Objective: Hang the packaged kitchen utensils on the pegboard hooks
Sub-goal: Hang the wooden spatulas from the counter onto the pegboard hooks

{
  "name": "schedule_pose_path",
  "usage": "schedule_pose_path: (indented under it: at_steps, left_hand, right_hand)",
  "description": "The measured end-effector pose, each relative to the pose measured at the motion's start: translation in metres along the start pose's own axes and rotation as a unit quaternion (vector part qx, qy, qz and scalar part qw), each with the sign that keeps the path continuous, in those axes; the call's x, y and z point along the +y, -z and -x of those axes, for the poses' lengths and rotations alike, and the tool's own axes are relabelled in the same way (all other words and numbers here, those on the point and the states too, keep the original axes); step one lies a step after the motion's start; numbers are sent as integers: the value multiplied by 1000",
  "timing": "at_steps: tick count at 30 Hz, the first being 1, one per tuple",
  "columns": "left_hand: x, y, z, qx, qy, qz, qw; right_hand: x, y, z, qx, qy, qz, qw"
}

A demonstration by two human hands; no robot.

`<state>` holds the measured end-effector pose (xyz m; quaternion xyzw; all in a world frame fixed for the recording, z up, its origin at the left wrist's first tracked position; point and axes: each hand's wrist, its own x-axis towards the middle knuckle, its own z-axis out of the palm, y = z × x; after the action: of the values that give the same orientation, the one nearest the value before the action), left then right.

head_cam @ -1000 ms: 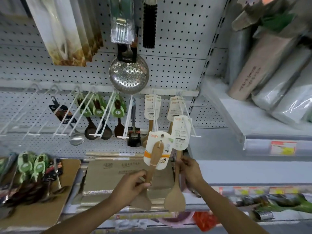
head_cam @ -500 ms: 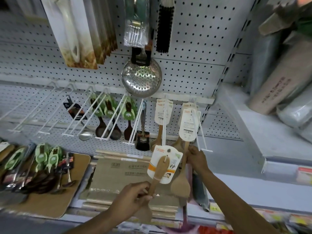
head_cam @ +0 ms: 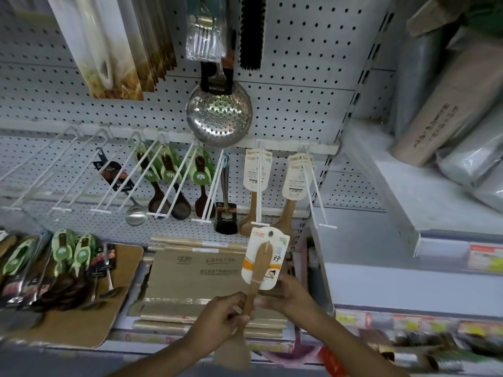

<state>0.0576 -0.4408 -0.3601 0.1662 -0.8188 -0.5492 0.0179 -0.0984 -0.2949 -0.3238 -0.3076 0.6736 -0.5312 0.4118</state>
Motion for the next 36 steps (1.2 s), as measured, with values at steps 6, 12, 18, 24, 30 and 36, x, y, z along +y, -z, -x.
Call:
schedule_pose_path:
  at_steps: [6, 12, 18, 24, 30, 36]
  left_hand:
    - [-2, -15, -3, 12, 15, 42, 999]
    - [-5, -14, 2, -1, 26, 52, 998]
    - [-14, -6, 2, 2, 29, 53, 998]
    - [-27, -6, -3, 8, 36, 49, 998]
    - [-28, -1, -22, 39, 47, 52, 997]
    - [-26, 6, -62, 80, 47, 50, 994]
  right_hand:
    - [-6, -21, 0, 111, 27, -51, 992]
    - [-9, -27, -8, 119, 23, -52, 991]
    - [-13, -33, -14, 126, 30, -75, 989]
    - [-12, -32, -27, 140, 18, -80, 987]
    - [-18, -26, -47, 155, 13, -89, 984]
    - [-37, -12, -81, 188, 18, -72, 979]
